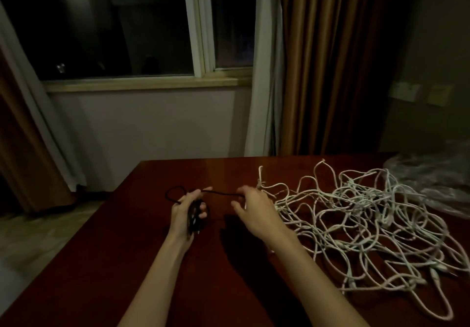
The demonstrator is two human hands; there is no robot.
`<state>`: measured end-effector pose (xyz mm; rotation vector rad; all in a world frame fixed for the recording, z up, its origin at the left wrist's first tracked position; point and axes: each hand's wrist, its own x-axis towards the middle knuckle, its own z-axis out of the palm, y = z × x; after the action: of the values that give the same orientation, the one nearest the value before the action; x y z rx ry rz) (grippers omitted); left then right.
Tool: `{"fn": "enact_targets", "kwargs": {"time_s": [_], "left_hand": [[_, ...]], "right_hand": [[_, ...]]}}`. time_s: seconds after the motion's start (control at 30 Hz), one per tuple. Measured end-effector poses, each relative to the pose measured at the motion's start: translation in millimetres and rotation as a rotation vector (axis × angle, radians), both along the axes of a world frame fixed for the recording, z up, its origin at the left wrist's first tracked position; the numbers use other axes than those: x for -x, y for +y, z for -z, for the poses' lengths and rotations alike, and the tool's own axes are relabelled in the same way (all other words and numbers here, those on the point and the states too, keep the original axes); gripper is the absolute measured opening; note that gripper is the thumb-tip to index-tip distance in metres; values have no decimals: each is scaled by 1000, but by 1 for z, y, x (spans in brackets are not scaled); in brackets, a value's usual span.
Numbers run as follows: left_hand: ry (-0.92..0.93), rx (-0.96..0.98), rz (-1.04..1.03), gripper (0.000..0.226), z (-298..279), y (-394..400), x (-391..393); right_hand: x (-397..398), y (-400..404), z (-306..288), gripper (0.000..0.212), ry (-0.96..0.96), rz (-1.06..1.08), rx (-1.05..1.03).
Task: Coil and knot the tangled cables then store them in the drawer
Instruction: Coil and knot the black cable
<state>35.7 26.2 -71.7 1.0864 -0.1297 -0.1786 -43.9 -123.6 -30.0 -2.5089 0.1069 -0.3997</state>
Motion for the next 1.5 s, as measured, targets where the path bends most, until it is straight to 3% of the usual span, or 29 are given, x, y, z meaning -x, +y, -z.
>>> {"fn": "enact_targets", "kwargs": {"time_s": [0.2,0.4,0.5,0.6,0.8,0.97,1.03,1.13,1.2,1.3,1.4,1.5], "left_hand": [[-13,11,99,26,3,6,1],[-20,-131,79,57,2,6,2],[-49,-134,-18,49,3,13,-2],[-8,-50,-55,26,4,18,-6],[107,120,48,27,0,16,-2],[117,273,187,25,-4,18,0],[106,344,266,26,-6,18,2],[113,413,288,18,-8,15,5],[143,440,256,13,-10,13,7],[206,461,158,18,-11,10,7],[210,380,-4,30,-10,7,4],[132,87,-91,29,-4,5,2]], "right_hand": [[-4,-7,30,14,-218,5,-466],[1,-15,28,12,-424,106,-893],[4,-23,20,11,-521,164,-985],[7,-27,15,11,-570,175,-1012],[1,-28,24,35,-499,272,-831],[4,-14,22,55,-501,190,-612],[6,-9,21,51,-557,91,-569],[8,2,26,30,-545,-95,-368],[11,11,31,23,-457,-221,-199],[11,16,39,29,-297,-309,51],[6,11,47,18,-379,-197,129],[2,0,47,15,-492,7,35]]}}
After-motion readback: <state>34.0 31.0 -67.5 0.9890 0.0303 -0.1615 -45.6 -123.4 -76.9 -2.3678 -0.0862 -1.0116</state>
